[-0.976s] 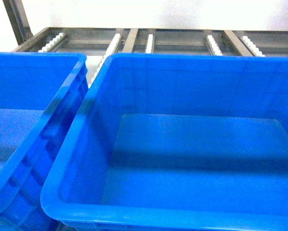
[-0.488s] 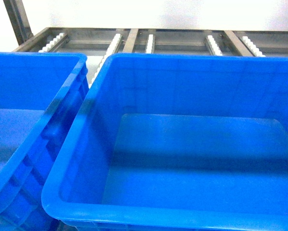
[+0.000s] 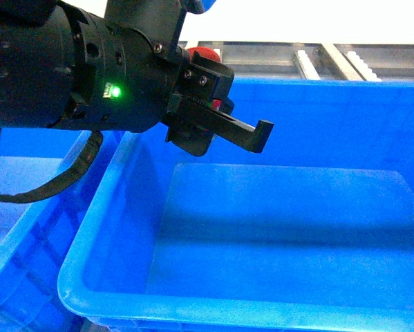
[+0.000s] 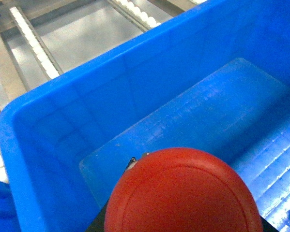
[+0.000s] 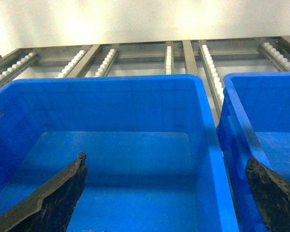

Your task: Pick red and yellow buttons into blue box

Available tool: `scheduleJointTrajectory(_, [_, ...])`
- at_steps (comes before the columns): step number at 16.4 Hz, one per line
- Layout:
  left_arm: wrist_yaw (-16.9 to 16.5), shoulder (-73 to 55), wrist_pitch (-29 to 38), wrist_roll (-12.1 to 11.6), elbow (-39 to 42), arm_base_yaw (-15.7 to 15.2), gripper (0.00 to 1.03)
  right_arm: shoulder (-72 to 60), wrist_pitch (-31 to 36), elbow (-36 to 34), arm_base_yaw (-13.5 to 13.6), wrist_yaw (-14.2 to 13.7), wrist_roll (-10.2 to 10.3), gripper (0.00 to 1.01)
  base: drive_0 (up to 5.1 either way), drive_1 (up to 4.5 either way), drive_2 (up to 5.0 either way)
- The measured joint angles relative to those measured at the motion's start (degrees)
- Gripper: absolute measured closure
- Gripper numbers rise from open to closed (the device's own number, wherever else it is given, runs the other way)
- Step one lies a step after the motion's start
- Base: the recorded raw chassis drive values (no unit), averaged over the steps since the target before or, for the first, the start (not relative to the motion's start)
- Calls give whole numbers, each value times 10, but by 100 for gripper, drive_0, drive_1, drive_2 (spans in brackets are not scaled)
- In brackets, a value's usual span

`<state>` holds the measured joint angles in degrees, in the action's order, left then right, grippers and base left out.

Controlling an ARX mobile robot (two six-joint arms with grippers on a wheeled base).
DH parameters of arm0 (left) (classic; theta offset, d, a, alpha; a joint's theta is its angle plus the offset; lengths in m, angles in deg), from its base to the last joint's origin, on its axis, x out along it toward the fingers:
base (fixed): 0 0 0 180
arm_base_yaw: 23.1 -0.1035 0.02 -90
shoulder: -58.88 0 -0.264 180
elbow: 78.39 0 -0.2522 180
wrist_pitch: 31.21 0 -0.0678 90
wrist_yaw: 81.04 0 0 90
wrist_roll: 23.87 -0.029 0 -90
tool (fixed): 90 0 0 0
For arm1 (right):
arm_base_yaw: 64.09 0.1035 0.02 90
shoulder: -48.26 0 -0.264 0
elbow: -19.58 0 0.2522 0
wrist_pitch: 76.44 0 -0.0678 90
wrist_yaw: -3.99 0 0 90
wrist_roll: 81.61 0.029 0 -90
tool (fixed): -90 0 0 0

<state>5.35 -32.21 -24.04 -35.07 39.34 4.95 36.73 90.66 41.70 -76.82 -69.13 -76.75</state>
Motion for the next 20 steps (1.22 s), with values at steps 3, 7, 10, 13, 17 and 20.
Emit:
scheduleJointTrajectory(3, [-33,-30,-22,-14,-16,-5,79,0,0,0,0,0,0,3,0,0,0])
scheduleJointTrajectory(7, [-35,-55,-44,-47,-19,16,79,0,0,0,0,0,0,3,0,0,0])
scheduleJointTrajectory(10, [-27,-86,-65,-88,-37,48,79,0,0,0,0,0,0,3,0,0,0])
scheduleJointTrajectory(13, [-8,-100,-56,-85,-37,40,64,0,0,0,0,0,0,3,0,0,0])
scheduleJointTrajectory(17, [-17,-101,7,-31,-35,28,21,0,0,0,0,0,0,3,0,0,0])
scheduleJointTrajectory(20, [51,-58,111,66,-14,-17,5,0,0,0,0,0,0,3,0,0,0])
